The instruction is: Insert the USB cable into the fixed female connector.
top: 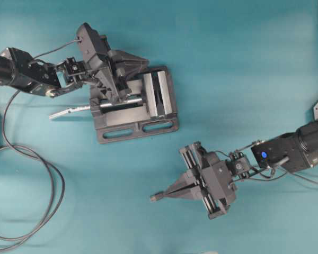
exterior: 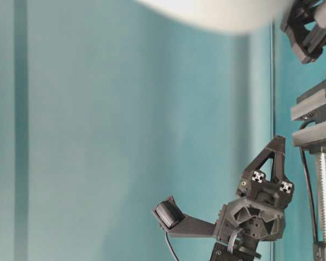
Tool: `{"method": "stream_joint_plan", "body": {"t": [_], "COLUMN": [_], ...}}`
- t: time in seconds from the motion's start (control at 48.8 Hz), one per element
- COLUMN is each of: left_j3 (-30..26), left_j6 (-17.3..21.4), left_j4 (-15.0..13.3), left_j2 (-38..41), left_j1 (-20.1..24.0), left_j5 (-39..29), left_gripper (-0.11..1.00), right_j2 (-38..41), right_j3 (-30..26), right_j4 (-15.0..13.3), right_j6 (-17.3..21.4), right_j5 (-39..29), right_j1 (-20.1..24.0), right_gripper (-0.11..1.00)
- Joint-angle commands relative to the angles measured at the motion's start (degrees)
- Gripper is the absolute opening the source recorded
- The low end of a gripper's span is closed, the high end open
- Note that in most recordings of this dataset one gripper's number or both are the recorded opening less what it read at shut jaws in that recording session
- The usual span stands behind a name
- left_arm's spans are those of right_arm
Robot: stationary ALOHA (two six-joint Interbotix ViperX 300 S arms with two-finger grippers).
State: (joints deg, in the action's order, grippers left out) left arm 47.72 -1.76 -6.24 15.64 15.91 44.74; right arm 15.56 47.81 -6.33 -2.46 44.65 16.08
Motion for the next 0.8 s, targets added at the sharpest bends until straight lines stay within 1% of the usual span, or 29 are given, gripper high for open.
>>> {"method": "stream_joint_plan", "body": {"t": [0.0, 0.062, 0.123, 0.164, 0.287, 0.328, 0.41, 0.472, 0.513, 0.554, 0.677, 0.718, 0.779], "left_j3": [-0.7, -0.35, 0.53, 1.23, 3.78, 4.75, 5.89, 6.5, 6.68, 7.03, 7.47, 7.73, 8.17], "left_j6": [-0.97, -1.14, -0.97, -0.88, -1.58, -1.85, -2.37, -2.81, -3.08, -3.25, -3.78, -4.39, -5.54], "left_j4": [1.41, 1.41, 1.49, 1.58, 1.58, 1.49, 1.49, 1.49, 1.41, 1.41, 0.97, 0.79, 0.88], "left_j2": [-3.08, -5.19, -7.82, -9.93, -16.26, -18.72, -22.5, -25.22, -26.72, -28.13, -31.29, -31.9, -31.9], "left_j1": [-1.32, -2.2, -3.43, -4.31, -7.21, -8.61, -10.63, -12.04, -12.83, -13.54, -16.08, -16.96, -17.67], "left_j5": [-0.26, -1.49, -3.52, -5.27, -11.43, -14.41, -19.34, -22.06, -23.29, -23.82, -23.91, -23.82, -23.38], "left_gripper": [0.01, 0.03, -0.01, -0.02, -0.02, -0.01, 0.02, 0.07, 0.13, 0.22, 0.59, 0.71, 0.87], "right_j2": [-0.88, -1.23, -1.67, -2.2, -4.31, -5.1, -5.89, -5.8, -5.8, -5.71, -5.54, -5.36, -4.92], "right_j3": [-0.88, -0.79, -0.62, -0.44, 0.62, 0.88, 1.14, 0.97, 0.97, 0.97, 0.44, 0.18, -0.35], "right_j4": [-0.09, -0.09, -0.09, -0.18, -0.09, -0.18, -0.09, -0.09, -0.09, -0.09, -0.09, -0.09, -0.09], "right_j6": [0.7, 0.79, 0.97, 0.97, 0.88, 0.79, 0.7, 0.79, 0.88, 0.97, 0.88, 0.88, 0.97], "right_j5": [0.44, 0.44, 0.53, 0.44, 0.44, 0.44, 0.44, 0.44, 0.35, 0.26, -1.67, -2.55, -3.96], "right_j1": [0.26, 0.26, 0.18, 0.18, 0.35, 0.35, 0.35, 0.26, 0.35, 0.35, 0.35, 0.35, 0.35], "right_gripper": [-0.01, 0.0, 0.0, 0.0, 0.0, 0.0, 0.0, 0.0, 0.0, 0.0, 0.0, 0.0, 0.0]}}
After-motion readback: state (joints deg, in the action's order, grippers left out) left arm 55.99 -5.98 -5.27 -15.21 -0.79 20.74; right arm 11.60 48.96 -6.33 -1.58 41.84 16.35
